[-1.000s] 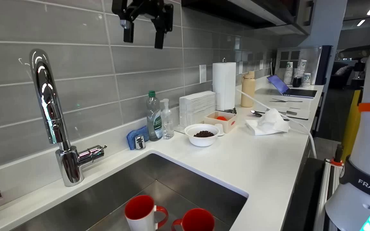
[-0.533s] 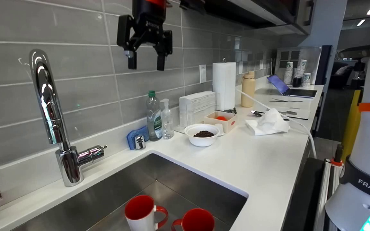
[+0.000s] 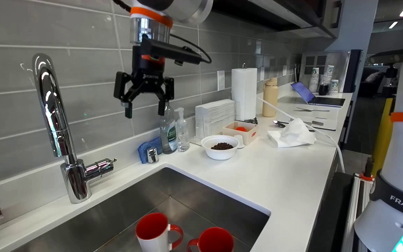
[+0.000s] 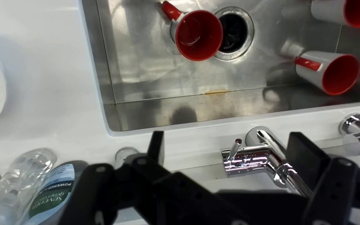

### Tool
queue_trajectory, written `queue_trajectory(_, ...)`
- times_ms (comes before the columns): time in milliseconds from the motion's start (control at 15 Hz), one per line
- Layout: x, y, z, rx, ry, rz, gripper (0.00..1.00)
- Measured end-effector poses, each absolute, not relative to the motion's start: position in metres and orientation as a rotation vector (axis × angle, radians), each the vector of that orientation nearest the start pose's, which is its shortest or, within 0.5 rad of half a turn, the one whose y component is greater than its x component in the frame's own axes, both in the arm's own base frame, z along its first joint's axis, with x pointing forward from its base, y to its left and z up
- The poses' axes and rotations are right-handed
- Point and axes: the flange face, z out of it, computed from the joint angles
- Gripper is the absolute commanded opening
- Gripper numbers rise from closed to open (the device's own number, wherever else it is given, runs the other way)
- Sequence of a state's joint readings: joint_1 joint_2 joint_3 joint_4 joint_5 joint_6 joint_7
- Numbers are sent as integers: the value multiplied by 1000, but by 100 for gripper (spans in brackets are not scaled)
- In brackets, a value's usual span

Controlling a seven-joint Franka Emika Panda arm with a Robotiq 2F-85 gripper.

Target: Open the tap

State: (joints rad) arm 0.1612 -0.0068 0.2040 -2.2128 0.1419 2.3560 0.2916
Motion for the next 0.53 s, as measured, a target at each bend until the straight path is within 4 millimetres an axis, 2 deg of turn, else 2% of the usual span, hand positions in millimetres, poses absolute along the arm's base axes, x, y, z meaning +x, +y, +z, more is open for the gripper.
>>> queue_trajectory(267, 522, 210, 359, -2954, 126, -279, 100)
queue_trajectory(533, 530, 222, 328, -2963, 149, -374, 100)
